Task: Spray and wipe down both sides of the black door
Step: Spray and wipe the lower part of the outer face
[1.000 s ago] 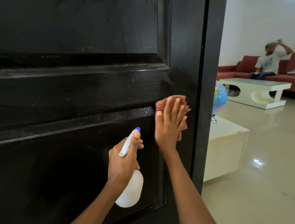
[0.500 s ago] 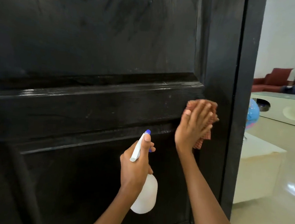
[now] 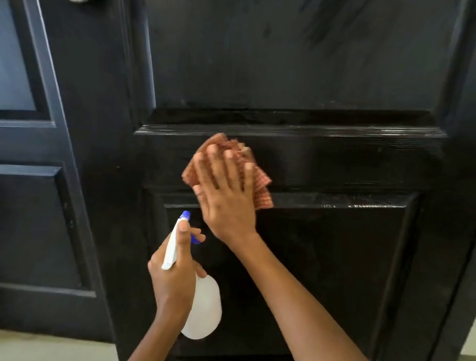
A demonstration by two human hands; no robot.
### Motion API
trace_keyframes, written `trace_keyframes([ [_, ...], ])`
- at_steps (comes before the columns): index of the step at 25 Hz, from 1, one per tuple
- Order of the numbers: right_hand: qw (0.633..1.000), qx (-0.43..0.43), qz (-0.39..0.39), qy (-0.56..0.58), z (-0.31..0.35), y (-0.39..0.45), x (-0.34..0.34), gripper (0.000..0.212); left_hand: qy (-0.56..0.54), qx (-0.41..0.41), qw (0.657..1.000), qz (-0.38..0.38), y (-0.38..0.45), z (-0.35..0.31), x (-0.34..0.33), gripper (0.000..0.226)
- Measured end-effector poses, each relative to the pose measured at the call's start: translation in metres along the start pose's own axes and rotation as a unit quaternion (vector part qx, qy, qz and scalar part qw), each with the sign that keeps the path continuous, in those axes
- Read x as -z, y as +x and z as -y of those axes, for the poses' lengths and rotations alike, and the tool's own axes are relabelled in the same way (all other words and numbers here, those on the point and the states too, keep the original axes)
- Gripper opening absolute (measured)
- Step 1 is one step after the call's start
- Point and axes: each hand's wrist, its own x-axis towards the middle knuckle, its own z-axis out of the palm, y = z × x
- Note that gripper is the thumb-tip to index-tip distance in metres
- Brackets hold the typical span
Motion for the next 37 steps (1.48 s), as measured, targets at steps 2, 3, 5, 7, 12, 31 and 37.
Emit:
trace_keyframes([
  [2, 0.992, 0.122, 0.042, -0.015, 0.027, 0.008, -0.008, 0.065, 0.009, -0.004, 1.0, -0.025, 0.003, 0.003, 0.015, 0.051],
  [3, 0.984, 0.165, 0.057, -0.023, 0.03, 0.011, -0.009, 0.064, 0.01, -0.006, 0.999, -0.034, 0.004, 0.004, 0.019, 0.05],
  [5, 0.983, 0.176, 0.041, -0.019, 0.018, 0.013, -0.006, 0.061, 0.009, -0.002, 0.999, -0.039, 0.003, 0.003, 0.024, 0.05],
  [7, 0.996, 0.089, -0.004, -0.01, -0.007, 0.003, 0.001, 0.06, 0.007, 0.01, 0.999, -0.037, 0.003, 0.001, 0.025, 0.05],
  [12, 0.964, -0.256, -0.072, 0.008, -0.057, -0.024, 0.013, 0.062, -0.002, 0.015, 0.999, -0.047, 0.005, -0.004, 0.034, 0.047],
  [31, 0.948, 0.305, 0.081, 0.038, 0.138, 0.036, -0.058, 0.063, 0.05, 0.031, 0.983, -0.173, 0.028, 0.032, 0.131, 0.043],
  [37, 0.912, 0.388, 0.13, 0.021, 0.089, 0.001, -0.051, 0.062, 0.031, 0.07, 0.992, -0.101, -0.001, 0.045, 0.104, 0.036],
])
